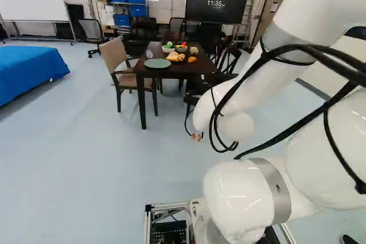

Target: Move the croissant to the empty plate

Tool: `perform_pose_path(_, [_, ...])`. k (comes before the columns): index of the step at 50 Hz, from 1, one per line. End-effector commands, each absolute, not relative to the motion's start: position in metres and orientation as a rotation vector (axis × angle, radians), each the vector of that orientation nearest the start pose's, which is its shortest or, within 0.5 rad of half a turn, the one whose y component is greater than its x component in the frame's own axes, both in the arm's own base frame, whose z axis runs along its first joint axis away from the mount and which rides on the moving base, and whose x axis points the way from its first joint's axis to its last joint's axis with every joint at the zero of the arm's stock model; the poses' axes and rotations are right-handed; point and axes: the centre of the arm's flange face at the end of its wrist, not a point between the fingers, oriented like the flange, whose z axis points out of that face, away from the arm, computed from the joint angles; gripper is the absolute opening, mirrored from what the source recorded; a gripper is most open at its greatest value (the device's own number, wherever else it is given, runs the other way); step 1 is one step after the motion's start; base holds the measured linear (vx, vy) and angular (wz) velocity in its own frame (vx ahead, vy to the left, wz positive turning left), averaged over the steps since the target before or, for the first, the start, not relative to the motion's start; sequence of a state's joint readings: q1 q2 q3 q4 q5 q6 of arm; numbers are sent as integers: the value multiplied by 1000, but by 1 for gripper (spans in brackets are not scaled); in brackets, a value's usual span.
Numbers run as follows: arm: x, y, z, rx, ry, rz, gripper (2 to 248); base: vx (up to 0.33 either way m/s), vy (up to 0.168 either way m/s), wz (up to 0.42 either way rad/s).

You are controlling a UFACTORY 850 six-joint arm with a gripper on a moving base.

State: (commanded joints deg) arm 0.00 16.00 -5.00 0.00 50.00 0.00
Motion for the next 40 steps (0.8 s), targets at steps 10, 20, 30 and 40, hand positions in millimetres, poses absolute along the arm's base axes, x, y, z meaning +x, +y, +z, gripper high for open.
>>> perform_pose_path(10, [270, 0, 366, -2558, 0, -1824, 247, 121, -4, -15])
perform_pose_path(20, [270, 0, 366, -2558, 0, -1824, 247, 119, -1, -15])
perform_pose_path(30, [270, 0, 366, -2558, 0, -1824, 247, 123, -2, -17])
perform_pose_path(40, [270, 0, 366, -2558, 0, -1824, 247, 121, -1, -18])
